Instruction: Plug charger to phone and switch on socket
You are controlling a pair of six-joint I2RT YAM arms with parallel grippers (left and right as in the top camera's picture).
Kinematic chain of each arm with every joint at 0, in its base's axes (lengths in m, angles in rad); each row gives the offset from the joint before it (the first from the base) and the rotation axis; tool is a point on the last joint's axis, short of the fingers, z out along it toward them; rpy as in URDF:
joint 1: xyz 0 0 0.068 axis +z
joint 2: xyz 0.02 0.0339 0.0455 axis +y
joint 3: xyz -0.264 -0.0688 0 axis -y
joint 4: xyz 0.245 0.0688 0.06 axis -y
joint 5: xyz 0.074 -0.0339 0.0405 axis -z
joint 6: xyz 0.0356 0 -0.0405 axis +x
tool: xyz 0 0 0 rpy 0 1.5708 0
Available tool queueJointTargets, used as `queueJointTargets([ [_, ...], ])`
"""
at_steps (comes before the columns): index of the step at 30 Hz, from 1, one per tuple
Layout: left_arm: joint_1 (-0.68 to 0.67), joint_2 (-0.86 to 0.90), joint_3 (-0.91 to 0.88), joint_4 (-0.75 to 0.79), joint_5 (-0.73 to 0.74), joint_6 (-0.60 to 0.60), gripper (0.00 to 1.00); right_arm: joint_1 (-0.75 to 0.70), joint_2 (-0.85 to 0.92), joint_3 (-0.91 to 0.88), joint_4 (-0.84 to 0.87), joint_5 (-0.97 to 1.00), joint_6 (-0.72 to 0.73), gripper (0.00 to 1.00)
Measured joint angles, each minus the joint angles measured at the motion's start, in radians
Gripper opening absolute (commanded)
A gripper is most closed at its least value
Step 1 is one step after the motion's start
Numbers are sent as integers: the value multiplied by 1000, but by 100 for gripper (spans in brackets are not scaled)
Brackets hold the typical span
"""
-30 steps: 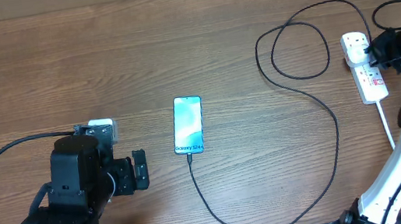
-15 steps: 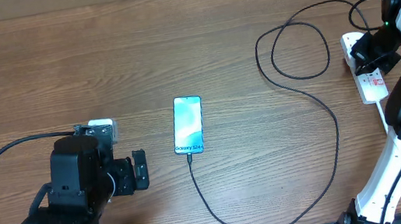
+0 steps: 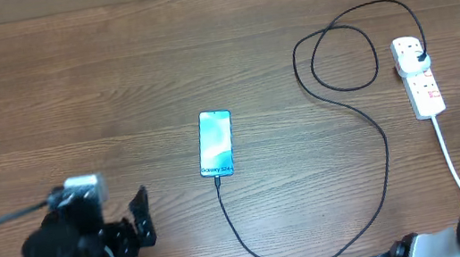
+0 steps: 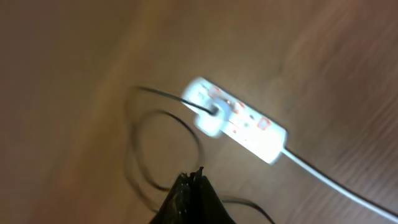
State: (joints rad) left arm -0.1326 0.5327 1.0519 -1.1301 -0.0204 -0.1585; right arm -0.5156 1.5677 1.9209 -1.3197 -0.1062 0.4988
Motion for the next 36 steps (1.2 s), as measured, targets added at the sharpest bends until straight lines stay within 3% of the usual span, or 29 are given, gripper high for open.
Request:
queueJointTargets([
  [8, 23, -161, 0, 0, 0, 0, 100, -149, -363, 53, 198, -124, 132, 8],
  [14, 23, -243, 0, 0, 0, 0, 100, -148, -377, 187, 253, -248, 218, 7],
  [22, 92, -319, -1, -74, -3, 0, 100, -148, -333, 189, 526, -392, 296, 13],
  [30, 199, -360, -2, -179, -3, 0, 100, -121, -375, 189, 415, -443, 292, 14],
  [36, 206, -366, -2, -179, -3, 0, 100, 31, -379, 180, 399, -435, 240, 16],
])
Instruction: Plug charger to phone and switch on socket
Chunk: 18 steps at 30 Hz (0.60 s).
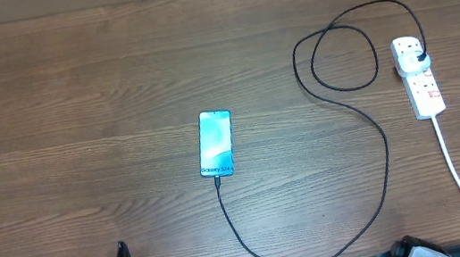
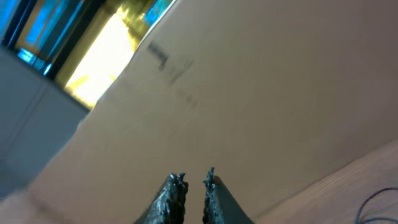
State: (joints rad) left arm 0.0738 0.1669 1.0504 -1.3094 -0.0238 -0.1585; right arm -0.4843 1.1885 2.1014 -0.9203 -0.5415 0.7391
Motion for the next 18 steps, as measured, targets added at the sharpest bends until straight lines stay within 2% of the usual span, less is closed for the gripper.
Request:
queueJointTargets([
  [6, 0, -3, 0, 0, 0, 0, 100, 134, -96, -100, 6, 127, -60, 16],
  [18, 0, -155, -1, -1, 0, 0, 100, 146, -356, -323, 150, 220, -76, 17],
])
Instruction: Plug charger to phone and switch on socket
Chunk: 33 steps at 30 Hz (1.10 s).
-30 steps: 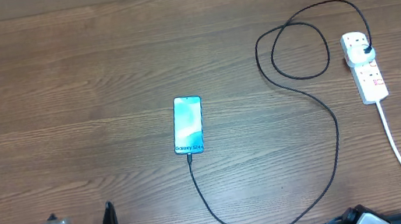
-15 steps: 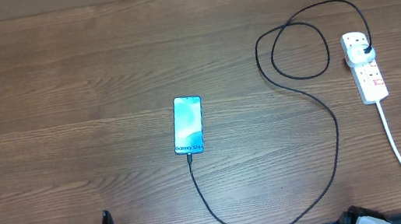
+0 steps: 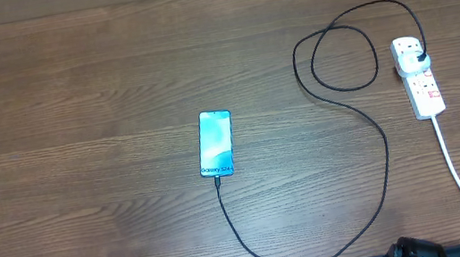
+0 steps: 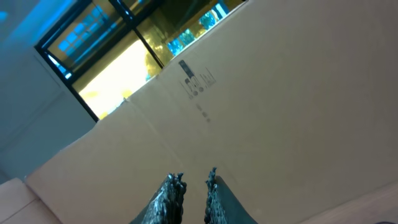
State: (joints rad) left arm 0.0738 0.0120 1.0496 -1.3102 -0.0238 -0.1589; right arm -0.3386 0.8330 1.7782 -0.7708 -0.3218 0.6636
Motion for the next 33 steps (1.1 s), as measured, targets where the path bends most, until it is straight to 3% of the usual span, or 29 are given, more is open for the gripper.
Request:
queueJointTargets([
  [18, 0, 0, 0, 0, 0, 0, 100, 62, -214, -56, 27, 9, 61, 21],
  [33, 0, 0, 0, 0, 0, 0, 100, 367, -543, -56, 21, 272, -35, 21],
])
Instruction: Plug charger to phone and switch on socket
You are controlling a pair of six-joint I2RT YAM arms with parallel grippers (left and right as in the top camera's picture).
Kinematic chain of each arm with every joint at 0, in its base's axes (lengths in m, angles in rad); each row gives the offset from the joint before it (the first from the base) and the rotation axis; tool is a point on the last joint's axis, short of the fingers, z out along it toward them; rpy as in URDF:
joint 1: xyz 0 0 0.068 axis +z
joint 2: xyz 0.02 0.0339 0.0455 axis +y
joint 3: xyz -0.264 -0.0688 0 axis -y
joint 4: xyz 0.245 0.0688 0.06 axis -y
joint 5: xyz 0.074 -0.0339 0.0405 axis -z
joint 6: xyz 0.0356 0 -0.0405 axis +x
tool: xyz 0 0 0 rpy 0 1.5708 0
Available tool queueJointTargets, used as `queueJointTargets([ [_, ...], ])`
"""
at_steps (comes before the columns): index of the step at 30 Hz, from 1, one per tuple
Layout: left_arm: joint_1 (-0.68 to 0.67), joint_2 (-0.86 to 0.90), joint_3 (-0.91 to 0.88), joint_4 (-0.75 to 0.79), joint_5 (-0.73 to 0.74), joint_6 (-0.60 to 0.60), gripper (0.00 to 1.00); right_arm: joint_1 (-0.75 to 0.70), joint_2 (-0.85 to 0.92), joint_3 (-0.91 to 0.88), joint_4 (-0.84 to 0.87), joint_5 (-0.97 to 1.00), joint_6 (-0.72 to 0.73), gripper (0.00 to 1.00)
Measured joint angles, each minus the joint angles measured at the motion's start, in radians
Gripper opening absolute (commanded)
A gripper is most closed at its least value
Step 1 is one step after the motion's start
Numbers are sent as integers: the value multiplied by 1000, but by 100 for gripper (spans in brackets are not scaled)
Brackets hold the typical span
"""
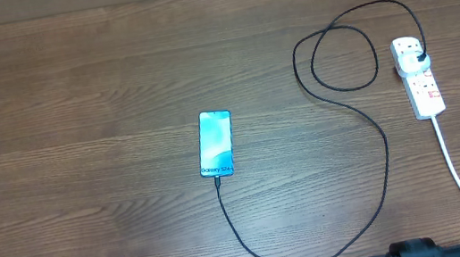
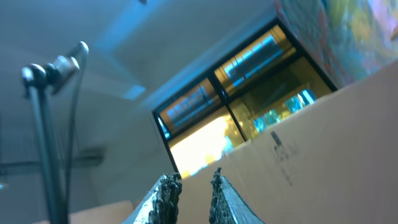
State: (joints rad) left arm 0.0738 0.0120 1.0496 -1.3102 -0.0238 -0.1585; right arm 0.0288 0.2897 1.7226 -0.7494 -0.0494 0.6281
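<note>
The phone (image 1: pixel 216 143) lies face up in the middle of the wooden table (image 1: pixel 72 96), its screen lit blue. A black charger cable (image 1: pixel 375 131) enters the phone's near end, curves right and loops up to a plug (image 1: pixel 419 57) seated in the white power strip (image 1: pixel 419 84). My right gripper (image 2: pixel 191 180) is pulled back off the table and points upward at a window and a cardboard wall; its jaws stand slightly apart with nothing between them. Of my left gripper only a dark finger shows at the table's front edge.
The strip's white cord runs down to the front right corner. The right arm's base (image 1: pixel 421 253) sits at the front edge. In the right wrist view a metal stand (image 2: pixel 46 124) rises on the left.
The right wrist view has tilted further upward, from the cardboard wall to the window and a metal stand. Its jaws stand a little wider apart. Phone, cable and strip are unmoved.
At first my right gripper was shut above the power strip and my left arm hung over the table's front left. Then both arms were back at the front edge, the right jaws slightly apart and facing the cardboard wall. Now the right gripper points higher still.
</note>
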Motion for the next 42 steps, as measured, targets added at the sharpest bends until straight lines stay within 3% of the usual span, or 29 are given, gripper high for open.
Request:
queueJointTargets([
  [8, 0, 0, 0, 0, 0, 0, 100, 83, -74, 0, -5, 76, -5, 21],
  [25, 0, 0, 0, 0, 0, 0, 100, 83, -242, 2, -9, 219, -27, 20],
  [34, 0, 0, 0, 0, 0, 0, 99, 83, -242, -55, 11, 247, 12, 38],
  [42, 0, 0, 0, 0, 0, 0, 100, 78, -242, -101, 27, 335, 23, 38],
])
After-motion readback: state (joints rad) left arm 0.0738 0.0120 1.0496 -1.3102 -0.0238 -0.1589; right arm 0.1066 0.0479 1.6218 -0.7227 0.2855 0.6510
